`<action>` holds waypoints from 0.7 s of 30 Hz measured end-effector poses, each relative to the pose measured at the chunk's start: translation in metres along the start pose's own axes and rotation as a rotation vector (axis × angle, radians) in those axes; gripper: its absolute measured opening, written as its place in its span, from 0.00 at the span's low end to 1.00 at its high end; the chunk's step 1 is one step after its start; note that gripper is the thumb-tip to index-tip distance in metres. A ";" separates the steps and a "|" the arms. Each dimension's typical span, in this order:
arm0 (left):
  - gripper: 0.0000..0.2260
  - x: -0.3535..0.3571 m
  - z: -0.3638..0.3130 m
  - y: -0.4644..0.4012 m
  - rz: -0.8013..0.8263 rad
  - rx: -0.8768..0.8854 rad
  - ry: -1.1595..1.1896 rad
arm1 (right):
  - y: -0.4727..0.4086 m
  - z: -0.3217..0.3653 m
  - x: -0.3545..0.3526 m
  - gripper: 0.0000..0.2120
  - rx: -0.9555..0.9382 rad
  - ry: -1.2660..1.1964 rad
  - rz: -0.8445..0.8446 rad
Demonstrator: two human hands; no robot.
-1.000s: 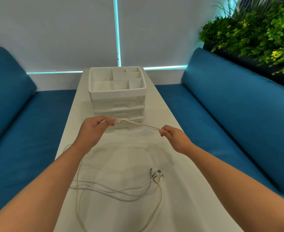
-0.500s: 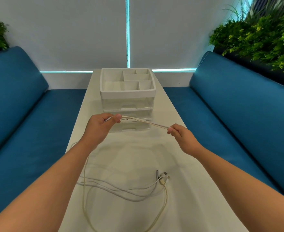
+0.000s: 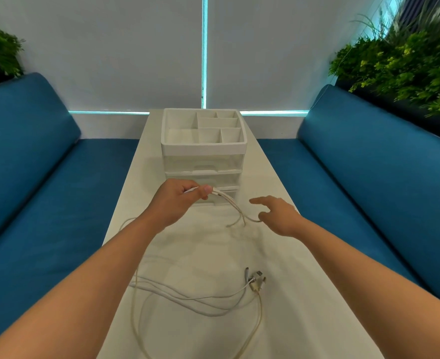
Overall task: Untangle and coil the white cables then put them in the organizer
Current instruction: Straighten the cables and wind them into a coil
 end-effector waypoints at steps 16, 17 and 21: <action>0.15 0.020 -0.017 -0.008 0.154 0.038 -0.057 | -0.009 0.113 -0.017 0.31 -0.266 -0.387 0.140; 0.16 0.020 -0.017 -0.008 0.158 0.029 -0.060 | -0.008 0.113 -0.019 0.31 -0.267 -0.397 0.139; 0.16 0.017 -0.022 -0.009 0.262 0.004 0.037 | -0.008 0.107 -0.026 0.27 -0.200 -0.569 0.165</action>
Point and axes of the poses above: each hand's wrist, its own y-axis away from the middle knuckle, its own x-axis out of the palm, z = x × y, the point moved 6 cm from there along -y, towards the middle knuckle, and after that the axes turned 6 degrees about -x, right-handed, at the moved point
